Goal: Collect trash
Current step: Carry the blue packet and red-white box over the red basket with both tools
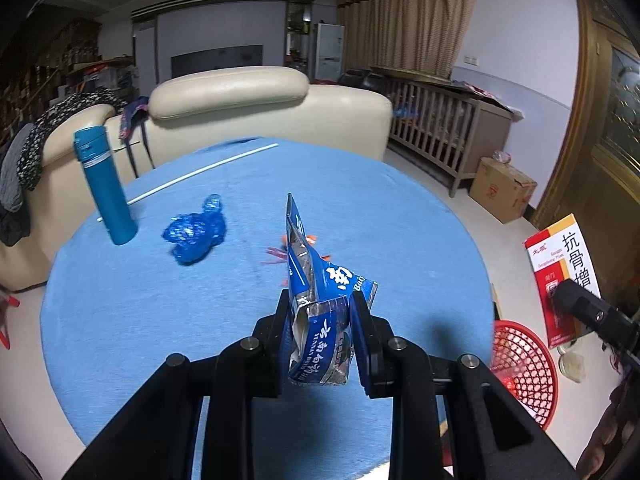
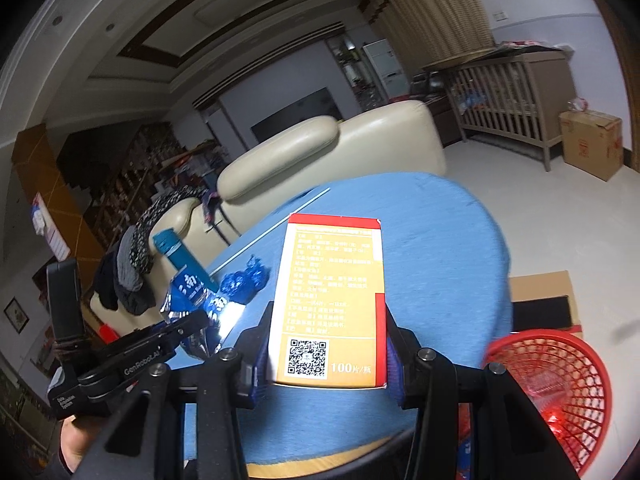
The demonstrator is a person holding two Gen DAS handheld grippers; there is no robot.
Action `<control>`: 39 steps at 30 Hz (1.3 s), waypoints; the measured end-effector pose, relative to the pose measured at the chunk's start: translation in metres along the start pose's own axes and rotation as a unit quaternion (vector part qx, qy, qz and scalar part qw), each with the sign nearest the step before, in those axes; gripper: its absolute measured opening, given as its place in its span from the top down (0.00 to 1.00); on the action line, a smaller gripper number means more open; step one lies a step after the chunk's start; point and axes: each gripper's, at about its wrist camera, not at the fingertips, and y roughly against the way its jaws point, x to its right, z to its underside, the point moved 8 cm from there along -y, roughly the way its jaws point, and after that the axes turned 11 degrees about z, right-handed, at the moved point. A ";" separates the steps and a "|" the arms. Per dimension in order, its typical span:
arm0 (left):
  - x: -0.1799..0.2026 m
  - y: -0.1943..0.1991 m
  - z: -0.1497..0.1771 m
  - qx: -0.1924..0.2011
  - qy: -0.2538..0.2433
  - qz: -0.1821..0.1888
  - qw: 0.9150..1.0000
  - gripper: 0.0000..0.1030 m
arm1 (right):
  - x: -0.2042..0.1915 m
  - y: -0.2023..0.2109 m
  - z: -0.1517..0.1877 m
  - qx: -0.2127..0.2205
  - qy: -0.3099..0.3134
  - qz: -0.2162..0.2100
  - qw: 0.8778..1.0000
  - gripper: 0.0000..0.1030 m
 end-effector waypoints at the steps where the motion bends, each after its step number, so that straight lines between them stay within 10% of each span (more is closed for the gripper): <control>1: 0.004 -0.002 0.001 -0.002 -0.003 0.003 1.000 0.73 | 0.005 0.003 0.000 0.002 -0.004 0.003 1.000 0.53; 39: 0.157 -0.060 0.042 -0.085 -0.136 0.071 0.984 0.73 | 0.176 0.048 0.033 0.001 -0.091 0.107 0.990 0.53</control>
